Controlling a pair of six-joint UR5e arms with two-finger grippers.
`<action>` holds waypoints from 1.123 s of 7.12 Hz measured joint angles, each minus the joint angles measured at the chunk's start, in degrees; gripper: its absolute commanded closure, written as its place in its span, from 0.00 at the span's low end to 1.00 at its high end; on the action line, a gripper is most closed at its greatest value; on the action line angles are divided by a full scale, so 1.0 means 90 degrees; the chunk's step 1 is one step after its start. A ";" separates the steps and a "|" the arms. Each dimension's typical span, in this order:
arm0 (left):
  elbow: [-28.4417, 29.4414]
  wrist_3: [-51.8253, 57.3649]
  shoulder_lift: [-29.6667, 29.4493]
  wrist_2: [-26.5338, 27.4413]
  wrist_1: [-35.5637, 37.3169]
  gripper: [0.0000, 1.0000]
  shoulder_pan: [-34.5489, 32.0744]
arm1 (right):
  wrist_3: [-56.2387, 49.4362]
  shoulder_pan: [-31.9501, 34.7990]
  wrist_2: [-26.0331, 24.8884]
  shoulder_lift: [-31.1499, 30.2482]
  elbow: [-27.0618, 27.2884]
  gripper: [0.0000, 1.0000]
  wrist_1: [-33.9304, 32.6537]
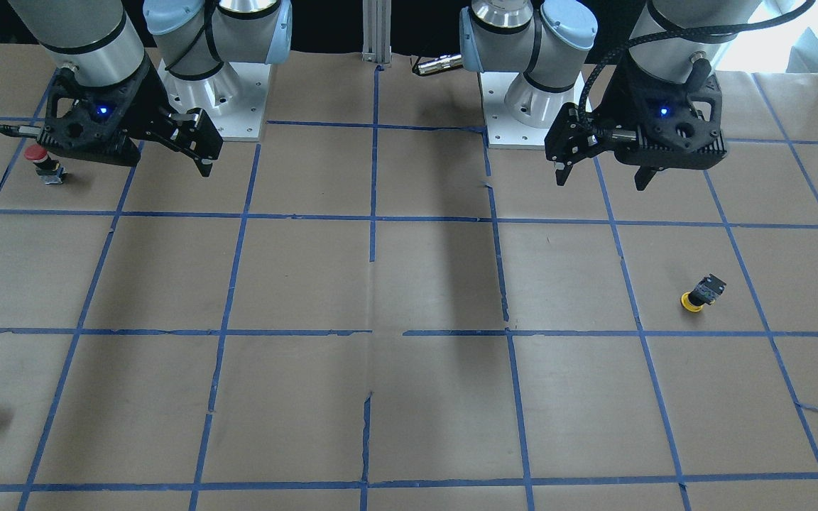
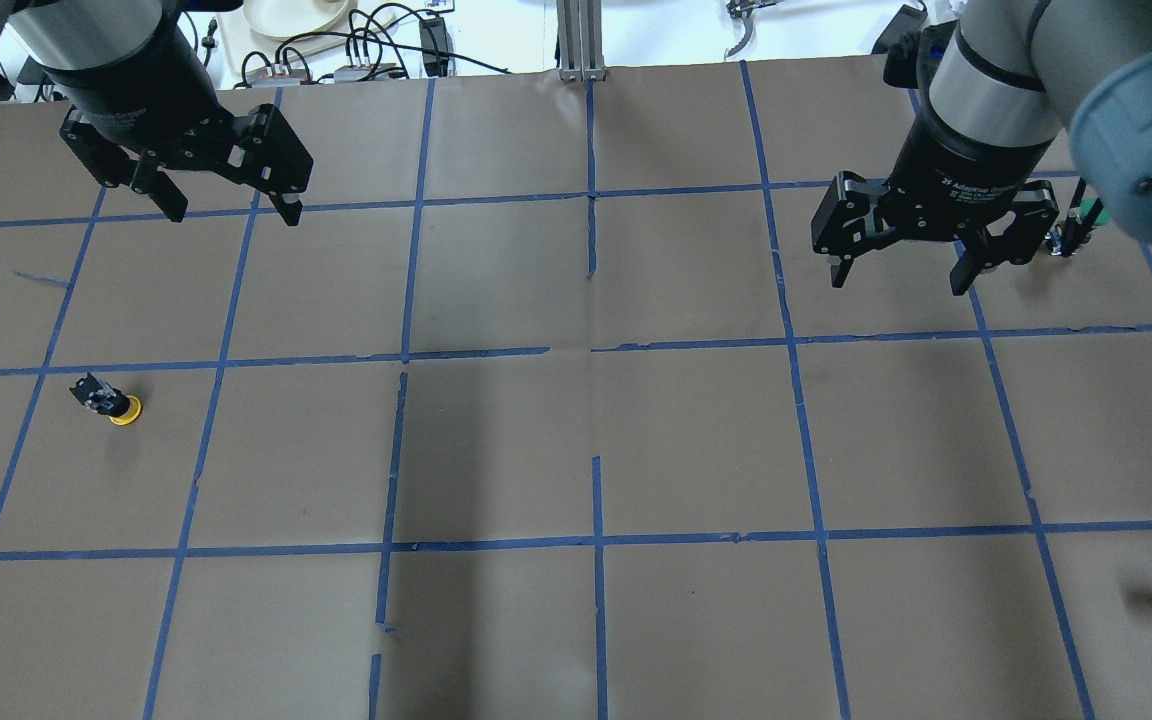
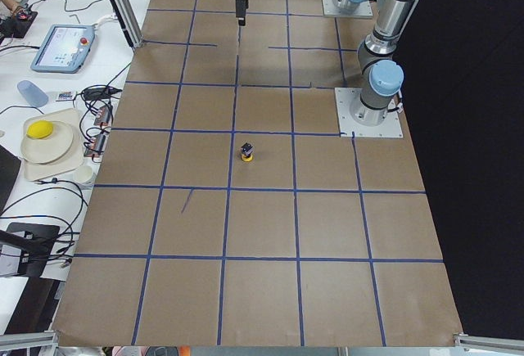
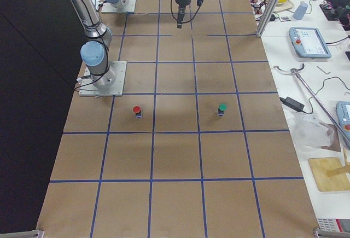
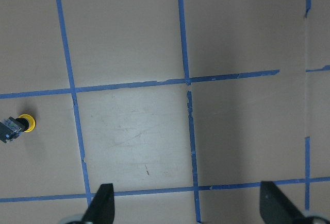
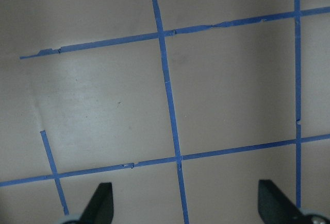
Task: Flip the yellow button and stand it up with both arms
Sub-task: 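Lower the left gripper onto the yellow button lying on its side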
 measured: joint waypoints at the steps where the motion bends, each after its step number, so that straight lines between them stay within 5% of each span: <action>1: -0.0018 0.0017 0.0008 -0.0012 0.0000 0.00 0.0034 | -0.0007 0.0007 -0.0017 -0.0018 -0.0041 0.00 0.0095; 4: -0.0152 0.0808 -0.0104 -0.0009 0.0048 0.00 0.0624 | -0.0063 -0.0024 0.0021 -0.0066 -0.0168 0.00 0.0102; 8: -0.1269 0.3837 -0.0292 0.0025 0.1027 0.01 0.2290 | -0.0020 -0.0046 0.0280 0.0048 -0.0105 0.00 -0.0086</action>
